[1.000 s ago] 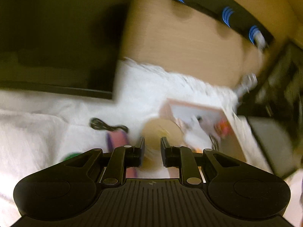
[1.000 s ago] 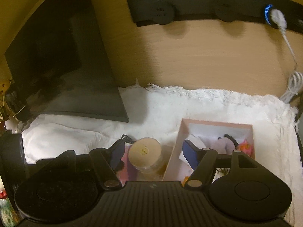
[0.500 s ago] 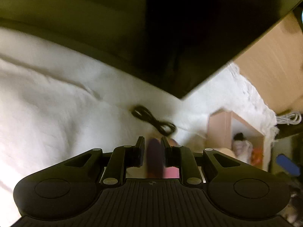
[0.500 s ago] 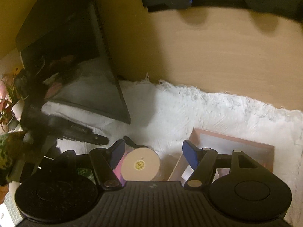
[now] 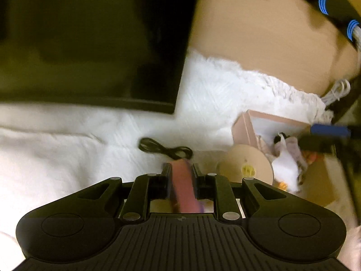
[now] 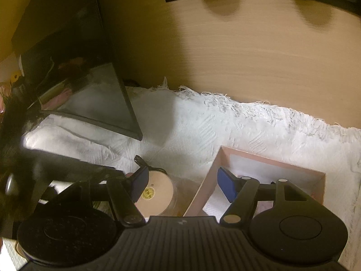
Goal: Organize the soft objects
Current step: 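Grasp the pink-purple sponge with the left tool, then grasp the coiled black cable with the right tool while the left holds the sponge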
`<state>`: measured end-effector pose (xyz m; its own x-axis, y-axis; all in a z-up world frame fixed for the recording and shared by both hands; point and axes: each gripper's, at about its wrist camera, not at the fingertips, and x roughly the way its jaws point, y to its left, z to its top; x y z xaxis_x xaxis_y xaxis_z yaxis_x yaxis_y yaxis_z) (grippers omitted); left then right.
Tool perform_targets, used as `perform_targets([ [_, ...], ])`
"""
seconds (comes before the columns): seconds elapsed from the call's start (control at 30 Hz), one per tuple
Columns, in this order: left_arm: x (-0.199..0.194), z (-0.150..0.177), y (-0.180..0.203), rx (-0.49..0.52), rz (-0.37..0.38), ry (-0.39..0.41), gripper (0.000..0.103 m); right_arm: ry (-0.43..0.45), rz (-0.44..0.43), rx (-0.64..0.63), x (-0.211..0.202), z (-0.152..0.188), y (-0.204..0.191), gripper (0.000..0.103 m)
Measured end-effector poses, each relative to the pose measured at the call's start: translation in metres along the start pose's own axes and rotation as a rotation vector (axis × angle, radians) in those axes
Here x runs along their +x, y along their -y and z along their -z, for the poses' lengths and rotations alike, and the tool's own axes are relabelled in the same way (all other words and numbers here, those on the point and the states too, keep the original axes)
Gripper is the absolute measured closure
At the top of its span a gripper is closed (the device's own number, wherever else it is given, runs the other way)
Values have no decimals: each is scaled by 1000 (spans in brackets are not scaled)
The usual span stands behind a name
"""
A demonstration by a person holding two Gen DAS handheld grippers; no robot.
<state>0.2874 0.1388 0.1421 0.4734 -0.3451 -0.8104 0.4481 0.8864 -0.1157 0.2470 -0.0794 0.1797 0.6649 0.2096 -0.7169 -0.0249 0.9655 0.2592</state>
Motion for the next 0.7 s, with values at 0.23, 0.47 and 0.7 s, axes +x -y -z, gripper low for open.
perform_targets([
  [0.23, -13, 66, 40, 134, -100, 143, 82, 60, 15, -60, -27, 20, -20, 35],
  [0.47, 3, 85, 41, 51, -93, 241, 80, 28, 143, -117, -46, 52, -42, 35],
  [0.7, 14, 86, 42, -6, -188, 267, 80, -55, 225, -188, -48, 73, -42, 35],
])
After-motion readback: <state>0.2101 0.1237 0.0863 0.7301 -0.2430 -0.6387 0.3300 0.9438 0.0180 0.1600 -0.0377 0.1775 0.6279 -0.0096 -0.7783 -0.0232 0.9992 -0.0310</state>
